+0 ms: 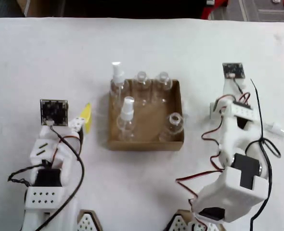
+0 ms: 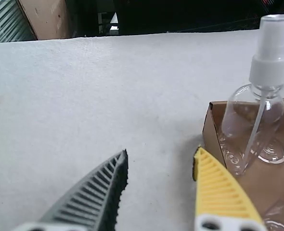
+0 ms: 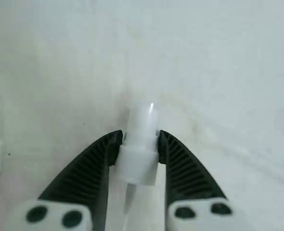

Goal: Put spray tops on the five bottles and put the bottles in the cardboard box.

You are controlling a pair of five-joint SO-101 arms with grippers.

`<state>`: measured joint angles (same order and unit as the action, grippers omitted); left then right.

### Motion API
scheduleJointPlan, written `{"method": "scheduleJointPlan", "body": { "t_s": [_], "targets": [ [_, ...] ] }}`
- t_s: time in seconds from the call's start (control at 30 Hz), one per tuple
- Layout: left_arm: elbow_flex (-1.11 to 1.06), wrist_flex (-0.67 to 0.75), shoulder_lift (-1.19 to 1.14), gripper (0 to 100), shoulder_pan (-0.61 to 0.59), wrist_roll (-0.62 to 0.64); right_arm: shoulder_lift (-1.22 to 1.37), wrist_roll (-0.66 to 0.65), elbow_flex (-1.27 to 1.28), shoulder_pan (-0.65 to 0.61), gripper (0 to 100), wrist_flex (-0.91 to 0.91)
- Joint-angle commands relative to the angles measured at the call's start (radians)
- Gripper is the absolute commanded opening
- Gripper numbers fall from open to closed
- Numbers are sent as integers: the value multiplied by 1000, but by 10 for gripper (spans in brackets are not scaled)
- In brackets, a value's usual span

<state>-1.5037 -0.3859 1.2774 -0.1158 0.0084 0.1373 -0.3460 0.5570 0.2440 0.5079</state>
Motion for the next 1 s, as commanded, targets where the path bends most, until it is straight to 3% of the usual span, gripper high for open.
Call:
{"method": "scheduleJointPlan", "body": {
  "t_s": [0.0,0.1,0.3,0.6,0.97],
  "targets": [
    [23,23,18,206,-1,-11,-87,-6,25,-30,18,-74],
    [23,23,18,206,-1,-11,-104,-14,21,-59,29,-35],
    [23,21,18,206,-1,-11,-108,-46,20,-94,225,21],
    [23,25,18,206,1,-11,-237,-71,20,-99,212,165],
    [23,20,18,206,1,-11,-317,-69,34,-266,211,200]
  ]
}}
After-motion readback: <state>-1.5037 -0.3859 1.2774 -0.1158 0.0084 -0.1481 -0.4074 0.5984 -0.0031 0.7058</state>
